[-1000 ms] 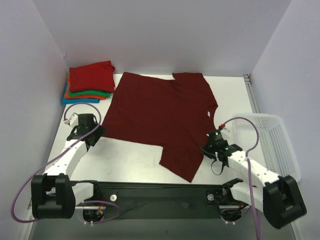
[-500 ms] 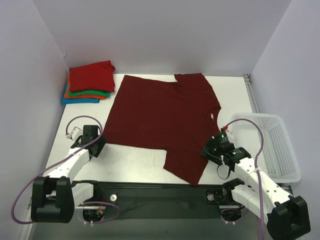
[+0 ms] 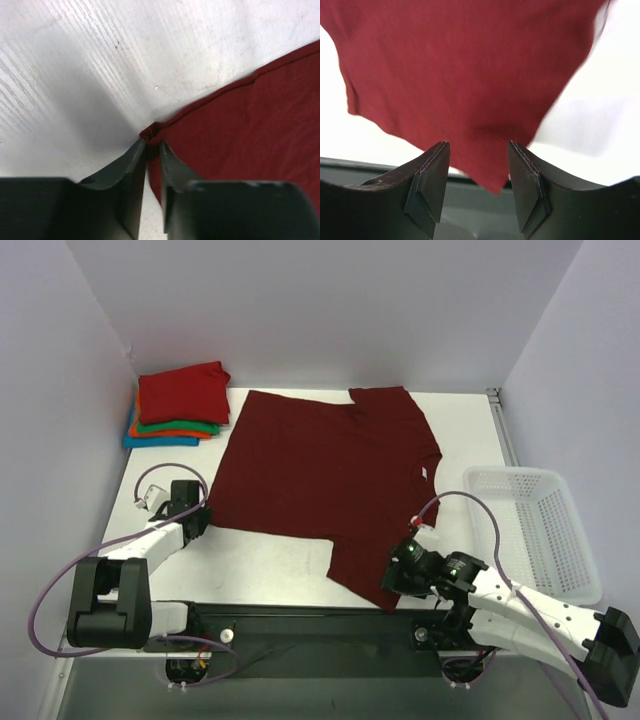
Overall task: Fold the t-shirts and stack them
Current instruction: Grap the side of the flattened tshirt closest away from the robot with both arms
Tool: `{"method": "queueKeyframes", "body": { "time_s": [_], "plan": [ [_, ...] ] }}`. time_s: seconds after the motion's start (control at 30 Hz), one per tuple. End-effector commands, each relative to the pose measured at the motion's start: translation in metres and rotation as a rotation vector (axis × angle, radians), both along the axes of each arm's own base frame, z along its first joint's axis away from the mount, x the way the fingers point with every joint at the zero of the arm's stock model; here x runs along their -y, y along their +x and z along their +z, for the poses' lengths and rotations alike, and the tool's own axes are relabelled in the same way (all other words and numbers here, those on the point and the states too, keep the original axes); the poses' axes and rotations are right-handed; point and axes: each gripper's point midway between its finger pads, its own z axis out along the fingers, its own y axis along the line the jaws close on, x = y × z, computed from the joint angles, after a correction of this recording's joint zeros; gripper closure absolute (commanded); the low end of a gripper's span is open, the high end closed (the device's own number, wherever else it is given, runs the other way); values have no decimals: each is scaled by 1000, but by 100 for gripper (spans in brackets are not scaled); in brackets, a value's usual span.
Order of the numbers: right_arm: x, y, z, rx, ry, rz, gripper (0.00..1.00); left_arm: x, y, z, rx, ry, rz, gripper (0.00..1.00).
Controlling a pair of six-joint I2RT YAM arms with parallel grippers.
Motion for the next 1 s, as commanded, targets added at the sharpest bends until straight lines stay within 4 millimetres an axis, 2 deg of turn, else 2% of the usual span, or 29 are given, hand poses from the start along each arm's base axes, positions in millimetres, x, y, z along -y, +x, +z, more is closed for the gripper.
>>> {"method": "queueKeyframes", "body": {
  "time_s": [0.0, 0.07, 0.2, 0.3, 0.4, 0.7, 0.97],
  "plan": [
    [22, -17, -9, -30, -94, -78, 51, 0, 4, 0, 3, 9, -3, 76],
    [21, -25, -8, -37, -96, -72, 51, -2, 3, 0, 4, 17, -5, 88],
    [29, -40, -12, -70, -124, -74, 53, -3, 0, 2, 8, 24, -7, 100],
    [34, -50, -23, -87, -126, -91, 54, -4, -2, 3, 12, 31, -7, 100],
    [32, -52, -31, -81, -84, -113, 54, -4, -3, 5, 15, 35, -15, 100],
    [16, -33, -28, 3, 12, -167, 57, -4, -8, 8, 18, 41, -30, 100],
    [6, -27, -31, 8, 26, -189, 68, -4, -18, 2, 3, 43, -38, 100]
  ]
}}
